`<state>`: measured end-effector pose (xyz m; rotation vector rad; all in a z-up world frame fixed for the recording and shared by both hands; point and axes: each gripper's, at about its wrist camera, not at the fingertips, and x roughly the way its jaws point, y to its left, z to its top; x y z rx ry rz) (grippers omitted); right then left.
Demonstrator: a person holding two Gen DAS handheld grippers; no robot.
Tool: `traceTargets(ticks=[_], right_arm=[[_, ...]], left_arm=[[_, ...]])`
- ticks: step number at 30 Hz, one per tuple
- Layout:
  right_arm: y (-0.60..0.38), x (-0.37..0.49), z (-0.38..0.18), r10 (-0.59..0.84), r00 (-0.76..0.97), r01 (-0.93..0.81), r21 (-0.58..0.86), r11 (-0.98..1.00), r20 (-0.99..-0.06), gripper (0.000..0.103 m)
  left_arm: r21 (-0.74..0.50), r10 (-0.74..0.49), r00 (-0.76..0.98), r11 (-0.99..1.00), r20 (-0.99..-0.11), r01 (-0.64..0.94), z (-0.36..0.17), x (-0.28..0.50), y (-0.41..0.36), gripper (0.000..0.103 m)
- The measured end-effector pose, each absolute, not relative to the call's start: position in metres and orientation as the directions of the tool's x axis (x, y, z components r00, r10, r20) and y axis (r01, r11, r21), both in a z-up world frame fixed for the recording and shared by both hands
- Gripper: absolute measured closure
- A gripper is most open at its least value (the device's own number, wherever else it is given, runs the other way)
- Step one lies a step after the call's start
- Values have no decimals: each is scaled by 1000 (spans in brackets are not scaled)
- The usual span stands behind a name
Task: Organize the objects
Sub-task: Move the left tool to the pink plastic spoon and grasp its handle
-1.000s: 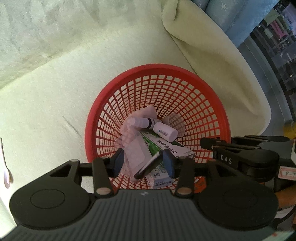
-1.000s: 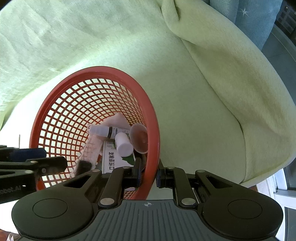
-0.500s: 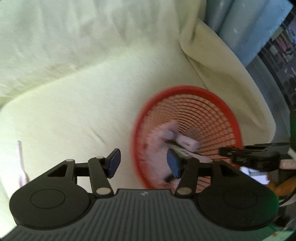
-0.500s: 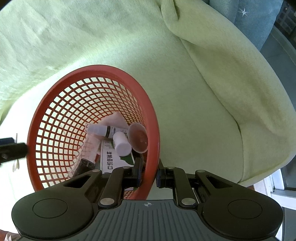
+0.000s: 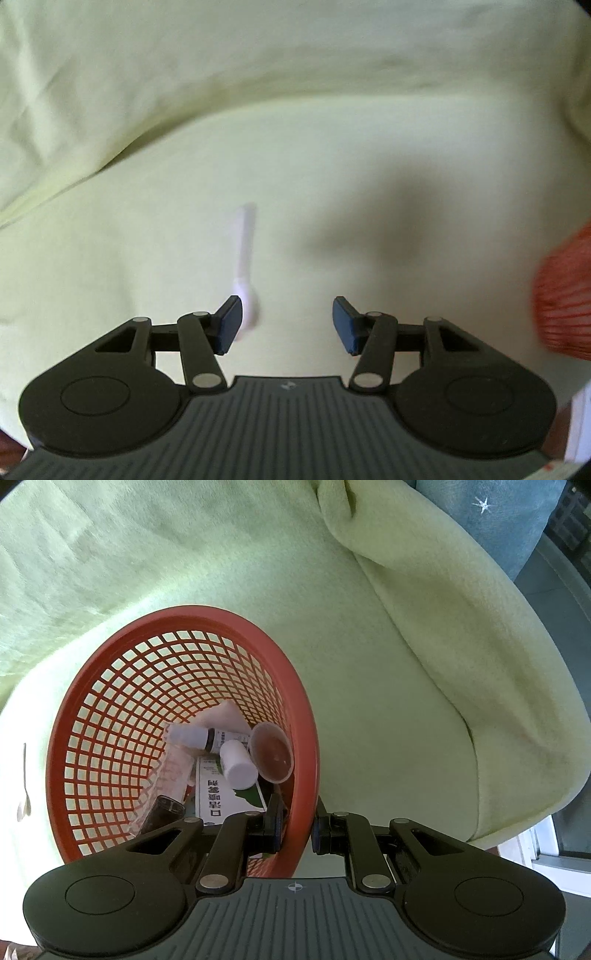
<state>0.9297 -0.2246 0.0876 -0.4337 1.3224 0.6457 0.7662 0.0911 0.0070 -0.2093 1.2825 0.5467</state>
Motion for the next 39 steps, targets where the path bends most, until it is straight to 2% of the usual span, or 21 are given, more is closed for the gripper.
traceTargets(ticks=[5, 12, 17, 20, 22, 23, 26, 31, 39], right_arm=[[-222, 930, 88, 168, 119, -652, 51, 756, -979, 92], [-216, 929, 88, 151, 130, -650, 31, 760, -980, 92], [-215, 927, 89, 147, 138, -646, 24, 763, -979, 92], [-214, 926, 89, 144, 141, -642, 21, 766, -979, 92], [-213, 926, 89, 145, 143, -641, 20, 767, -979, 92], [-213, 925, 89, 146, 144, -640, 20, 768, -979, 92], [-212, 928, 92, 167, 124, -621, 55, 782, -978, 92], [-205, 936, 103, 248, 72, -574, 164, 802, -966, 93], [-186, 950, 108, 308, 33, -523, 246, 816, -951, 93]], left_arm=[[118, 250, 166, 821, -954, -558, -29, 762, 130, 55], [125, 247, 168, 840, -954, -528, -67, 781, 148, 61], [114, 225, 127, 812, -966, -573, -90, 784, 170, 66], [74, 194, 141, 803, -971, -592, -96, 780, 171, 80], [58, 181, 160, 818, -970, -573, -95, 781, 164, 98], [66, 184, 159, 829, -970, -555, -96, 781, 159, 99], [100, 205, 149, 848, -967, -521, -96, 784, 149, 100], [65, 170, 147, 839, -975, -540, -93, 776, 142, 100], [36, 142, 142, 821, -980, -570, -87, 750, 134, 100]])
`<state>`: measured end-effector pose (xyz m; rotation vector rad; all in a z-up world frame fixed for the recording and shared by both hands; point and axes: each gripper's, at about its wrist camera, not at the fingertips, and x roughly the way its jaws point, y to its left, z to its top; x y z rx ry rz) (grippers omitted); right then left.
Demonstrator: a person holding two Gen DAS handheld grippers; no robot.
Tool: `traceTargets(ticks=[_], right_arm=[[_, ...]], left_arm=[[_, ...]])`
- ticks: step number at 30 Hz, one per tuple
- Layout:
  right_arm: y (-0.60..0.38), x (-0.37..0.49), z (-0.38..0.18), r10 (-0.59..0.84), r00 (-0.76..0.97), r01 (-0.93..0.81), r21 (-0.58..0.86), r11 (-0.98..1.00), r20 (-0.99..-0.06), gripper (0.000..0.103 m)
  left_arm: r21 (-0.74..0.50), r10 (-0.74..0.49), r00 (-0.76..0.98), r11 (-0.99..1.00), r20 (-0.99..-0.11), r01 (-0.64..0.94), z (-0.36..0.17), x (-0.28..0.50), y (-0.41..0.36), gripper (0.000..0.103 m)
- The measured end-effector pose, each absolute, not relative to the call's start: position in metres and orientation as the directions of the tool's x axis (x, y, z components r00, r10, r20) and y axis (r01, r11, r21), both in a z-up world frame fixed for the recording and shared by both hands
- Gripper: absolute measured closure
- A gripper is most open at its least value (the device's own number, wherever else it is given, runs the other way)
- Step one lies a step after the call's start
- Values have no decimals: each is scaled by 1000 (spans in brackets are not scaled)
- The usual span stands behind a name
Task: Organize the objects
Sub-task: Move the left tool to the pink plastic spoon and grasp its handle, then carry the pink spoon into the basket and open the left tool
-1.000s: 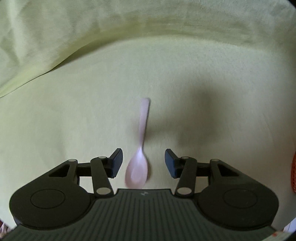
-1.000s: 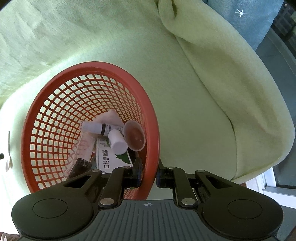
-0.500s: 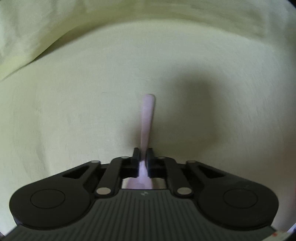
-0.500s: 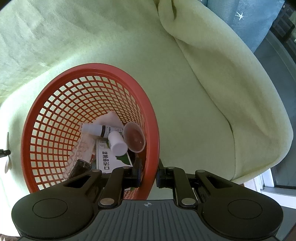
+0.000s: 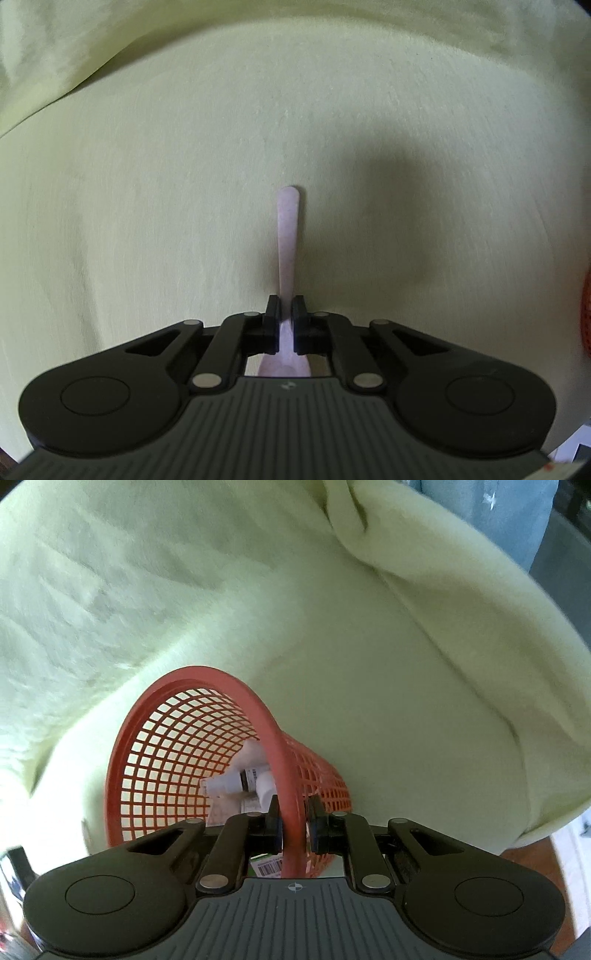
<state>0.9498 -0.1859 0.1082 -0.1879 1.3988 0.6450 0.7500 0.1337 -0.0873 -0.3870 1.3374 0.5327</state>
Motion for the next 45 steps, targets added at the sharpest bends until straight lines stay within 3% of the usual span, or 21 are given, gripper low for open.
traceTargets(ticks=[9, 21, 36, 45], right_arm=[[-143, 930, 95, 379, -65, -539, 353, 765, -923, 93], [-120, 918, 89, 314, -18, -709, 233, 666, -949, 94], [-115, 907, 83, 275, -4, -781, 175, 600, -961, 93], [-117, 906, 84, 283, -6, -791, 178, 585, -959, 93]], left_arm=[[45, 152, 121, 782, -981, -621, -70, 728, 136, 100], [-52, 81, 183, 779, -980, -625, 5, 738, 101, 100], [-93, 40, 243, 853, -969, -513, 97, 779, 33, 100], [-142, -17, 279, 889, -960, -436, 118, 808, -8, 100]])
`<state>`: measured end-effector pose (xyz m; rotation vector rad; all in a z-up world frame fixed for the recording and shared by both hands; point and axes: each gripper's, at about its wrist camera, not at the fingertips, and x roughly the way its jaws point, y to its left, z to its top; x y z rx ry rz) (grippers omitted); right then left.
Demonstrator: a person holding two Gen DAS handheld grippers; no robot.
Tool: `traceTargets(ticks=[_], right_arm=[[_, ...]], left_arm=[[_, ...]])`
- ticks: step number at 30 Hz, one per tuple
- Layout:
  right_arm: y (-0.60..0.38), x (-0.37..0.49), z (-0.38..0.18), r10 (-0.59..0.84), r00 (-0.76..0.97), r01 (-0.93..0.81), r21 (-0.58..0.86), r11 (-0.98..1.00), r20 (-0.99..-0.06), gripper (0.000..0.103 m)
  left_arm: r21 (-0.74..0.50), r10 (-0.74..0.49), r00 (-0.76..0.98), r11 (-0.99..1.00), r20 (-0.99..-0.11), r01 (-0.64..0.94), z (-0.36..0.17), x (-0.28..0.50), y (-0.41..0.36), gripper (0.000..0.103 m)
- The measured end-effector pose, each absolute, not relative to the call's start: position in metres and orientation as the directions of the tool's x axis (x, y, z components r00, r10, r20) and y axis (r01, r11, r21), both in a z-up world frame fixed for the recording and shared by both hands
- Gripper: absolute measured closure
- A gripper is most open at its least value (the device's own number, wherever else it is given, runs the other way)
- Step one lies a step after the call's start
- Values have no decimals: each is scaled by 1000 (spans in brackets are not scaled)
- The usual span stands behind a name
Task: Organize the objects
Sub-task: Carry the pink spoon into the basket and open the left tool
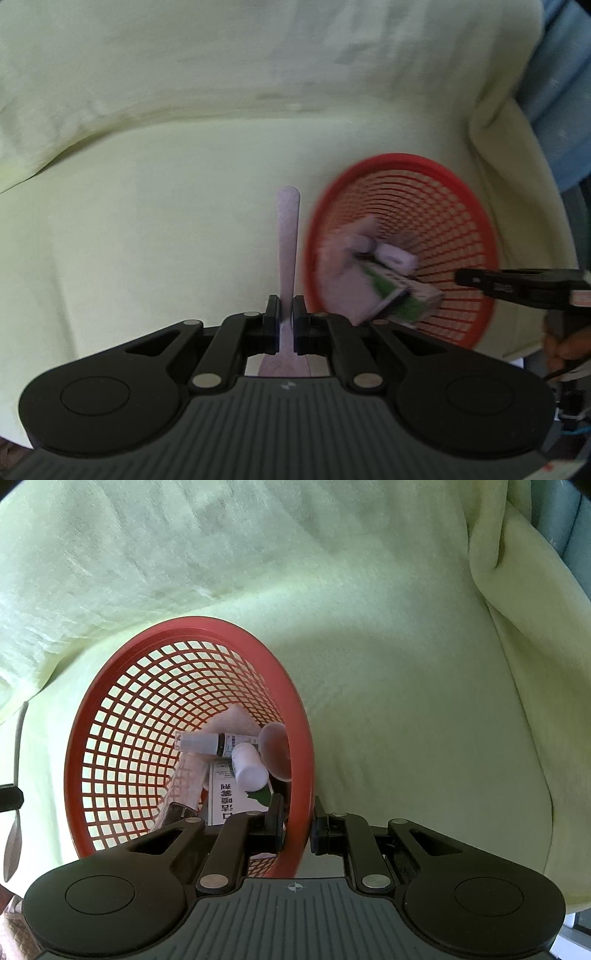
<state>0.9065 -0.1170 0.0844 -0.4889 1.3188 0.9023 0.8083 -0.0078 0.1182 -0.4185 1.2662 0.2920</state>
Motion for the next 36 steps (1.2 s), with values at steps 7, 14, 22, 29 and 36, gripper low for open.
traceTargets(ticks=[7, 14, 22, 29, 36], right_arm=[[-118, 907, 84, 290, -9, -791, 185, 584, -957, 93], [-118, 907, 83, 294, -10, -787, 189, 587, -956, 93], [-119, 908, 85, 299, -14, -783, 197, 590, -954, 93], [-120, 911, 85, 298, -17, -777, 200, 597, -954, 93], [-118, 912, 84, 295, -17, -771, 200, 604, -955, 93]], left_arm=[[-216, -103, 298, 900, -949, -378, 111, 840, -46, 100], [-227, -128, 285, 910, -950, -347, 96, 867, -68, 100], [-215, -128, 258, 914, -958, -345, 81, 878, -72, 100], [-191, -113, 234, 920, -966, -343, 69, 886, -74, 100], [-160, -91, 213, 930, -973, -332, 58, 890, -77, 100]])
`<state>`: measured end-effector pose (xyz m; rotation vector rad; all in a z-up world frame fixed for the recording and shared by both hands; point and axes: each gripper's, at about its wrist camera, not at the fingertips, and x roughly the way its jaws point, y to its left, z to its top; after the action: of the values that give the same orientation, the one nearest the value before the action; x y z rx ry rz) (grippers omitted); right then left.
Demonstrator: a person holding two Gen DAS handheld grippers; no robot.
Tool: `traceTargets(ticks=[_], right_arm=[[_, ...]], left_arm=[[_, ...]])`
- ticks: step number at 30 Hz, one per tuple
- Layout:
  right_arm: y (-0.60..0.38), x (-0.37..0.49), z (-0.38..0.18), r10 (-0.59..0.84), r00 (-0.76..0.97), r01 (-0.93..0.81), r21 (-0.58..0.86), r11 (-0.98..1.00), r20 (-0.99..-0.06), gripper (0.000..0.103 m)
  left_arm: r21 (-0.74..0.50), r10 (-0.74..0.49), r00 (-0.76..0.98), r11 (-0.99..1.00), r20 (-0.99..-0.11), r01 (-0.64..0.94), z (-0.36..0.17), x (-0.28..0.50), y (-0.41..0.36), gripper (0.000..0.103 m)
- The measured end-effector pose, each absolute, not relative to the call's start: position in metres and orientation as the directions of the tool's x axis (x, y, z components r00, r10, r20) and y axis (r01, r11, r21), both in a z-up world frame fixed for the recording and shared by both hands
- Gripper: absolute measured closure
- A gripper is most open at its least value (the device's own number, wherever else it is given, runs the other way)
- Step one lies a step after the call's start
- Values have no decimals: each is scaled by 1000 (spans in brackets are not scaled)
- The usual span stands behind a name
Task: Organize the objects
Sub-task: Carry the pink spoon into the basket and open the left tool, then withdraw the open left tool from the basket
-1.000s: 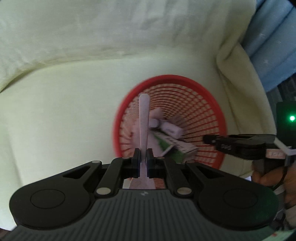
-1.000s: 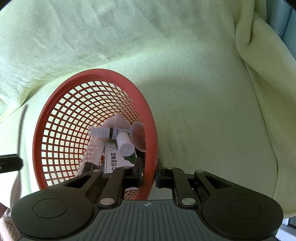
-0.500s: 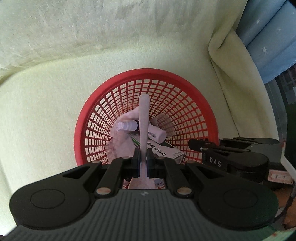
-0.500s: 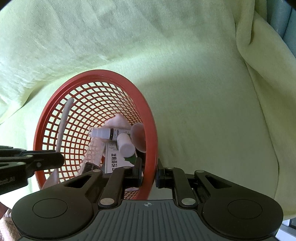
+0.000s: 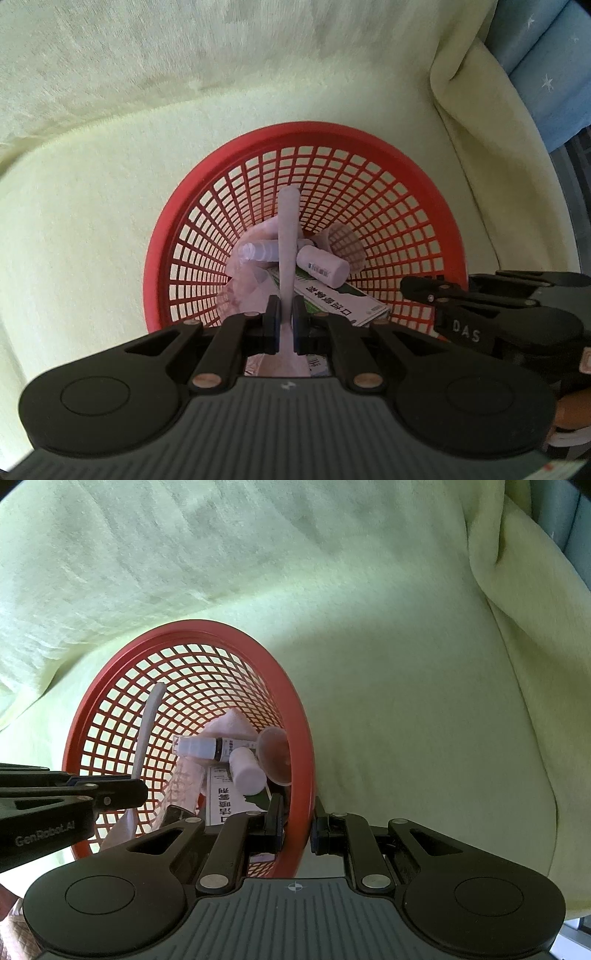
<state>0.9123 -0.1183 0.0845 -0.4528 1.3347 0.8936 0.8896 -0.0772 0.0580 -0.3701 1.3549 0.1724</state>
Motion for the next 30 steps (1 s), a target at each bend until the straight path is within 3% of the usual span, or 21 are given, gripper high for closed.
traceTargets(ticks=[3, 7, 24, 30], right_arm=[[-118, 912, 84, 295, -17, -770, 200, 606, -955, 93], [-119, 913, 84, 297, -19, -767, 204, 608, -955, 93], [-120, 916, 82, 302, -24, -756, 215, 618, -953, 93], [-121, 915, 81, 309, -23, -754, 219, 619, -951, 93]], left_arm=[[-158, -95, 202, 934, -975, -322, 54, 891, -80, 97], [-142, -79, 203, 938, -976, -317, 54, 890, -81, 78], [-125, -52, 216, 931, -975, -343, 63, 885, -80, 76], [-127, -27, 259, 917, -965, -378, 78, 870, -74, 70]])
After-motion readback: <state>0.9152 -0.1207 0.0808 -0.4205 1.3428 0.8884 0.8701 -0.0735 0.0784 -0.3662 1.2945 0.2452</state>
